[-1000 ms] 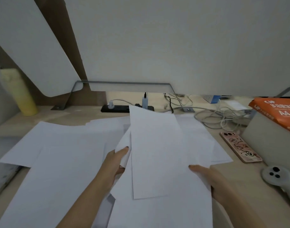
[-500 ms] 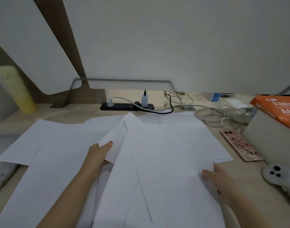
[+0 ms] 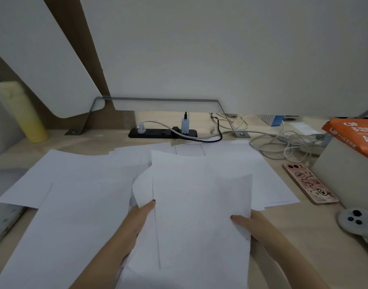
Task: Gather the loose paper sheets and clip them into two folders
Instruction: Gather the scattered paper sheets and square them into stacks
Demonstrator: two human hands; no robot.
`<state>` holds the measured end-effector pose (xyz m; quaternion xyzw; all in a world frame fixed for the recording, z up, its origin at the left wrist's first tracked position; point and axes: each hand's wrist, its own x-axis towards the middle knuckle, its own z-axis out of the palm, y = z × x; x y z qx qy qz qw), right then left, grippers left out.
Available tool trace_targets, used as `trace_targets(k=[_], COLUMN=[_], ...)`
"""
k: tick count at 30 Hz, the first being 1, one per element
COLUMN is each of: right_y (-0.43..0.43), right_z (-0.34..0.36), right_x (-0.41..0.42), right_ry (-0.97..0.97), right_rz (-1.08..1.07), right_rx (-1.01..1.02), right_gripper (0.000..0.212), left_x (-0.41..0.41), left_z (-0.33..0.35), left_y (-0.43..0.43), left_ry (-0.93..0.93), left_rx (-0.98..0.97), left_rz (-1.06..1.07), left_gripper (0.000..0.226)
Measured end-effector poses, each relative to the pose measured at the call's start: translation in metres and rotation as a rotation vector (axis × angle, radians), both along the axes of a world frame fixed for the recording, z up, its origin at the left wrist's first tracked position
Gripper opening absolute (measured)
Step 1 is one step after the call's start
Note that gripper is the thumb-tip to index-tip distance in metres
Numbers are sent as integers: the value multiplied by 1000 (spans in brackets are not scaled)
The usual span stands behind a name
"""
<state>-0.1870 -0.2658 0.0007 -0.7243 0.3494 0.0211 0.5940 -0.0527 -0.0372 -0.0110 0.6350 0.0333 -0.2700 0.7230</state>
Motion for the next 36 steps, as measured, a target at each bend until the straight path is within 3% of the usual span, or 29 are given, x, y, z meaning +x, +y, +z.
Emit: trace_targets(k=[4,8,10,13,17,19,22,26,31,33,36], right_y=[9,6,3,1,16,20,14,1,1,4,10], right_z=[4,9,11,8,15,22,25,20,0,-6,-3], right_x=[-4,-10,-11,-9,-9,-6,-2,-1,-2,-6,-10], right_ry=[4,-145,-237,-290,-300,-340,-380,-348,-163,-157,-209], right_rz=[43,-53,-107,-105,104,78,16,-28,-80,-95,-82], right_rx=[114,216,249,345,490,551,569,483,383,436,567], right_gripper=[19,27,34,46,40,41,43,49,100,93,38], left_x=[-11,-13,-14,-17,-18,-17,-15,-15,-30,-37,-39], left_z=[2,20,34,57,80,84,82,73,71,75,84], left_y=[-3,-3,-6,-12,-21,-21,-14,-5,-13,-17,-25], left_ry=[-60,-148,-190,-285,-303,-284,-293,-333,-315,-341,-416], left_rx=[-45,-80,-190,-307,-422,-447,-424,-251,-136,-100,-77], left_rz=[22,43,70,140,182,162,128,121,167,210,287], left_gripper=[59,79,67,29,18,18,20,18,15,13,10])
